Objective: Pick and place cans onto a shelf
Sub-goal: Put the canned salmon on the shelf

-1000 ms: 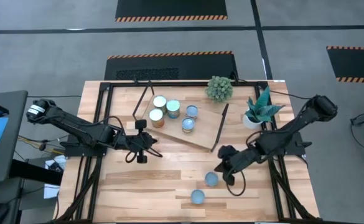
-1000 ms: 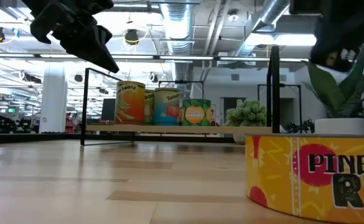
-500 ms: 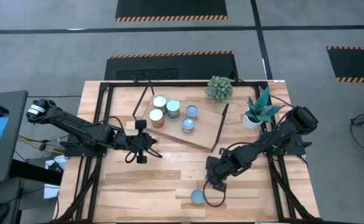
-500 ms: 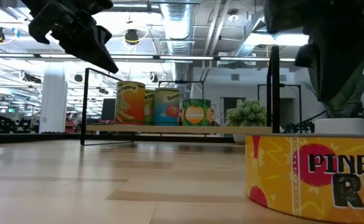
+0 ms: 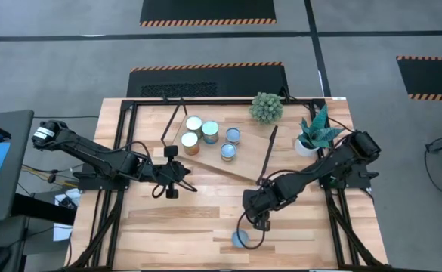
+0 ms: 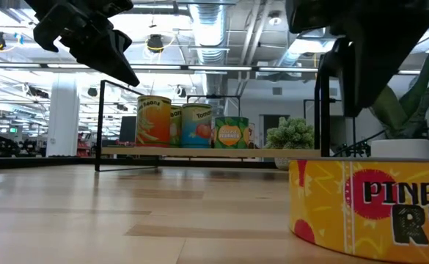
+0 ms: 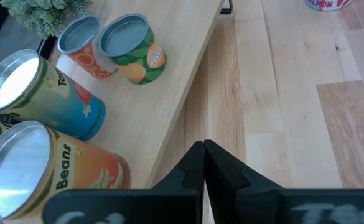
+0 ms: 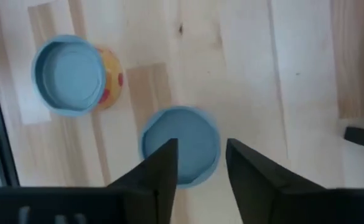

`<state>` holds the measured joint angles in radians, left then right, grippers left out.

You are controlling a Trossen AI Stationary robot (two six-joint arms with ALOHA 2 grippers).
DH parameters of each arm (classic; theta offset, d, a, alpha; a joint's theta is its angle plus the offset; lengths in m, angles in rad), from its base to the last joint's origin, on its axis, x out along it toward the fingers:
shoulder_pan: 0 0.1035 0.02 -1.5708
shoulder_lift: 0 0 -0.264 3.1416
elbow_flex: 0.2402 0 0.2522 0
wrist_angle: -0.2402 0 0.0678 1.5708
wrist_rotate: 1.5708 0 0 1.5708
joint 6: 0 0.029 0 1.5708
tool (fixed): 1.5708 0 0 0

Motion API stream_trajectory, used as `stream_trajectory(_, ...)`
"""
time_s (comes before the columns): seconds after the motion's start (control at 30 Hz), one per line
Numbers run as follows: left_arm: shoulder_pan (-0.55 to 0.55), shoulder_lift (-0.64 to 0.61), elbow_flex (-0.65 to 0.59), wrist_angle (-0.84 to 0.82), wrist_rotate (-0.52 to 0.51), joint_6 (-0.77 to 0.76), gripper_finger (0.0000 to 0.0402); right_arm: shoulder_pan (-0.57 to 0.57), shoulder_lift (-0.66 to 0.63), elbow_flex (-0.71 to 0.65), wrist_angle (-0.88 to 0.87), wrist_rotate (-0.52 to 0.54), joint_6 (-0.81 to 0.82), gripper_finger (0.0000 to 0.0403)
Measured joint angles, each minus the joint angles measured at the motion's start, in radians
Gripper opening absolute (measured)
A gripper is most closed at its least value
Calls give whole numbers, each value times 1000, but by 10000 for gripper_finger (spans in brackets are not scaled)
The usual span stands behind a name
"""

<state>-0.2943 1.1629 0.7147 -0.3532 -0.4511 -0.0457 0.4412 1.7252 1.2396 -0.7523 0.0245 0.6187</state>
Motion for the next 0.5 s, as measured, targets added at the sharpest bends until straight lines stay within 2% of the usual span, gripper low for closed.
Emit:
stream_trajectory(0.23,0,0,0,4,0,6,0,5,66,-2,-6,-10,-22,190)
stream_trajectory(0.5,0,0,0,10,0,11,0,15,149,-1,-11,-23,-36,181)
